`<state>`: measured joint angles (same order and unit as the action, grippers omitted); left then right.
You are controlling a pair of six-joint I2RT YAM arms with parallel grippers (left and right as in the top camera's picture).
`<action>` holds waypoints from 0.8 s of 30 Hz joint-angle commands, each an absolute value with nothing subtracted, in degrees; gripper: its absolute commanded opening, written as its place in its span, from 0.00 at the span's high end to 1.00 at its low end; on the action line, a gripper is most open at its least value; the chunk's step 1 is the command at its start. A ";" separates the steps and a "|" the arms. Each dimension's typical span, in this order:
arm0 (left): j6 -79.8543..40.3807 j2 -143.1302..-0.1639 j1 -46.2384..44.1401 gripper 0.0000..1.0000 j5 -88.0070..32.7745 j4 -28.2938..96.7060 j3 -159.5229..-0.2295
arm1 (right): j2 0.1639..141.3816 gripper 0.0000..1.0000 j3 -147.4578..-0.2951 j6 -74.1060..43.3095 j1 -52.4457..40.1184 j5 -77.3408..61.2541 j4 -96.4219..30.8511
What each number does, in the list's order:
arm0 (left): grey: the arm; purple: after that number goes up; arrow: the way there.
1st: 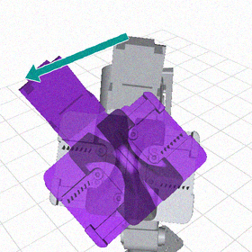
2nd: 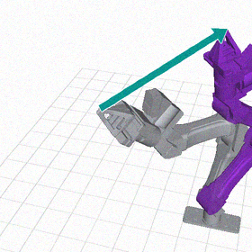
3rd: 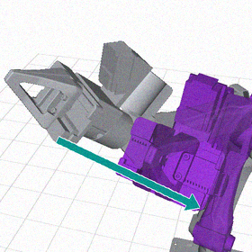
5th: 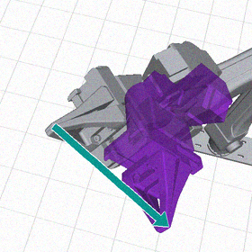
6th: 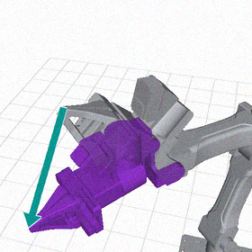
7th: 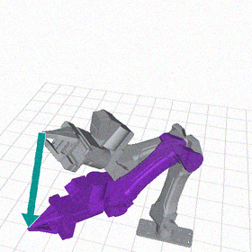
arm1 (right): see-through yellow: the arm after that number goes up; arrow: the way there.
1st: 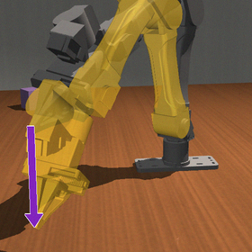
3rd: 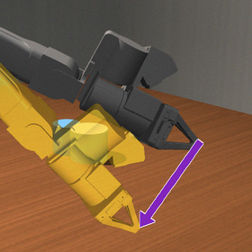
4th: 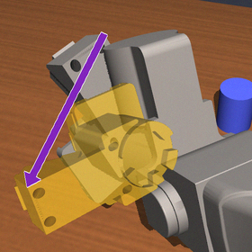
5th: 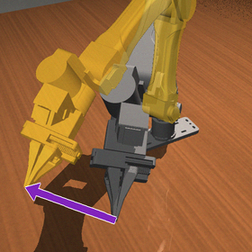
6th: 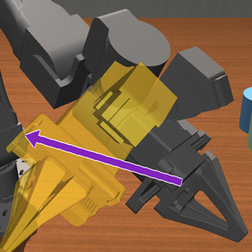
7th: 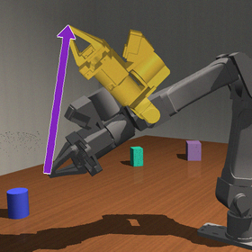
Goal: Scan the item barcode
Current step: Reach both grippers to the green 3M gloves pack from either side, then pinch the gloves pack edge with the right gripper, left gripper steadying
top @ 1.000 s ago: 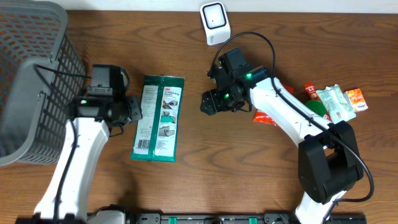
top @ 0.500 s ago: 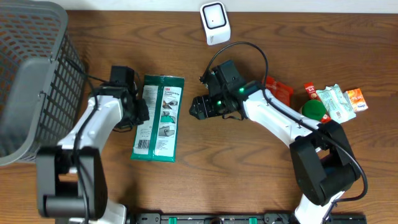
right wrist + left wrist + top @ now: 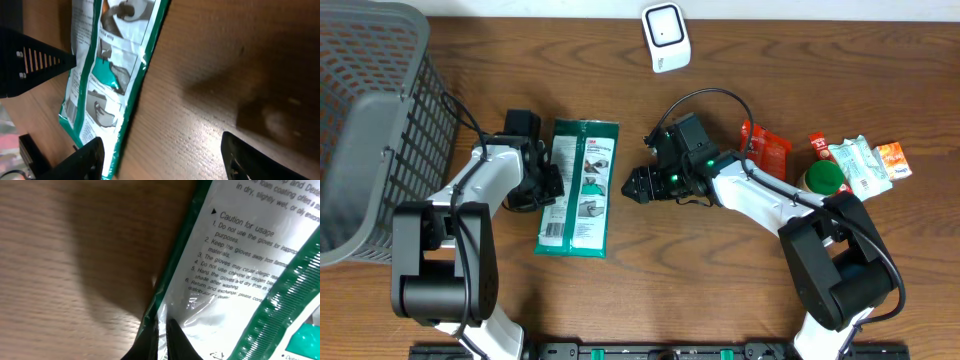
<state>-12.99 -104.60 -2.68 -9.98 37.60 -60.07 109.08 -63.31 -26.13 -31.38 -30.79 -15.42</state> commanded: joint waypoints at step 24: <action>-12.97 -108.57 -13.85 0.89 -22.65 31.18 -58.67 | 109.10 0.35 -62.76 -26.89 -26.46 -33.30 -21.74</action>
<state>-13.08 -106.41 -13.61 -23.29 31.31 -60.12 109.08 -63.20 -27.83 -28.77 -32.84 -21.23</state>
